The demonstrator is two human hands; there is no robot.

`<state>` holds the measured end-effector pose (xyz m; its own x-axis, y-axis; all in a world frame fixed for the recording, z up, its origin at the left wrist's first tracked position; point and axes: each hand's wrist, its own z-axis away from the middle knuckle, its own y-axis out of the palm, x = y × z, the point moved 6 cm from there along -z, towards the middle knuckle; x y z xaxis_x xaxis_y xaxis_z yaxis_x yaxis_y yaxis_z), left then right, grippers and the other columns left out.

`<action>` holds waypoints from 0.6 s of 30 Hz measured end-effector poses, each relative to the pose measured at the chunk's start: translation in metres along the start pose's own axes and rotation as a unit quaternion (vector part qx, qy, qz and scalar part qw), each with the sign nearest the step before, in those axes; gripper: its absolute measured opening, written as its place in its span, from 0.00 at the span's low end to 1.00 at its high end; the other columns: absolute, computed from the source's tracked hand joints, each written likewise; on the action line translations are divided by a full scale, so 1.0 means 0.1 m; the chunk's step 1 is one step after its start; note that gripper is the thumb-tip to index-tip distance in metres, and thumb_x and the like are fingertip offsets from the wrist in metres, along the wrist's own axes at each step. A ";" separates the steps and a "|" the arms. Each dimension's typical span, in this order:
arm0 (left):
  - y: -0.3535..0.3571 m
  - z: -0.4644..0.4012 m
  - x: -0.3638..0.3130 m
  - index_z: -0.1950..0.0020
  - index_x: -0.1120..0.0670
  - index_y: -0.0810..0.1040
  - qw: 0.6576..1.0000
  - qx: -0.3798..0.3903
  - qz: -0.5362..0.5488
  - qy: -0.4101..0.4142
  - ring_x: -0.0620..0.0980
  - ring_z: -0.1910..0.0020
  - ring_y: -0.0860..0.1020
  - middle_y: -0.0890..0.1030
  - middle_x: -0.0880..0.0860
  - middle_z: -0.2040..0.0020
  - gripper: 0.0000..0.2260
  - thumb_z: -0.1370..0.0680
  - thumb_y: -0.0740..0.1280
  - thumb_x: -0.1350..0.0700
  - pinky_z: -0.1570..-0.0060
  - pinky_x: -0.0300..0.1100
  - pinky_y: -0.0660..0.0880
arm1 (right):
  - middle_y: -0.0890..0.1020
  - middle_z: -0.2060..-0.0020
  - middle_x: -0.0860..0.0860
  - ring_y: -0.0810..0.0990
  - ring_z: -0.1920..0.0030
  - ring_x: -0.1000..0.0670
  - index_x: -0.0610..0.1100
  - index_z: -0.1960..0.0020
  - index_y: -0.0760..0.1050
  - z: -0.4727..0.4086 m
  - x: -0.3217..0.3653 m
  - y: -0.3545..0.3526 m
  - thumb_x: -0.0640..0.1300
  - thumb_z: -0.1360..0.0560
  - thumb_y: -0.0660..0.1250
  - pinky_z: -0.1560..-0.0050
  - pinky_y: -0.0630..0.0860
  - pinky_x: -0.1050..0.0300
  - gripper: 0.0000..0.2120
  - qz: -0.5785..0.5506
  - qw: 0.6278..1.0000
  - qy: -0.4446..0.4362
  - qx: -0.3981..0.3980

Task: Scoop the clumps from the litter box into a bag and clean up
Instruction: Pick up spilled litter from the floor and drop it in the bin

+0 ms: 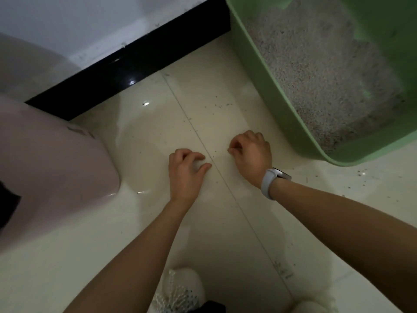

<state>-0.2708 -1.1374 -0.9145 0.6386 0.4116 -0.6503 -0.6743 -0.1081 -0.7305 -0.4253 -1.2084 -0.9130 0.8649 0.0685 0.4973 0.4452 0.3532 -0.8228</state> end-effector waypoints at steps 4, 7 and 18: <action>0.02 -0.01 -0.01 0.56 0.57 0.83 1.000 -0.010 0.021 0.004 0.45 0.50 0.65 0.69 0.48 0.53 0.06 0.31 0.74 0.57 0.46 0.40 0.67 | 0.77 0.50 0.47 0.69 0.45 0.45 0.43 0.52 0.78 -0.01 0.00 -0.01 0.44 0.24 0.63 0.50 0.57 0.56 0.06 0.014 1.000 -0.015 -0.009; 0.01 -0.02 -0.03 0.58 0.58 0.84 0.999 -0.020 0.024 0.011 0.47 0.52 0.66 0.69 0.49 0.55 0.05 0.31 0.74 0.58 0.47 0.45 0.69 | 0.77 0.50 0.47 0.70 0.45 0.45 0.42 0.52 0.77 -0.03 0.01 0.00 0.43 0.24 0.63 0.50 0.57 0.56 0.07 0.033 0.999 -0.026 -0.001; -0.08 -0.03 -0.03 0.55 0.57 0.75 0.995 -0.008 0.099 -0.015 0.48 0.55 0.71 0.73 0.50 0.56 0.02 0.23 0.65 0.59 0.52 0.40 0.69 | 0.77 0.57 0.40 0.74 0.54 0.40 0.34 0.52 0.75 0.26 -0.29 -0.15 0.37 0.27 0.58 0.54 0.62 0.65 0.09 -0.125 0.990 -0.008 -0.072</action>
<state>-0.2667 -1.1407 -0.9074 0.4813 0.4081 -0.7758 -0.7801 -0.2041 -0.5914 -0.4633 -1.1914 -0.9075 0.7210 0.0104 0.6928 0.6734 0.2248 -0.7042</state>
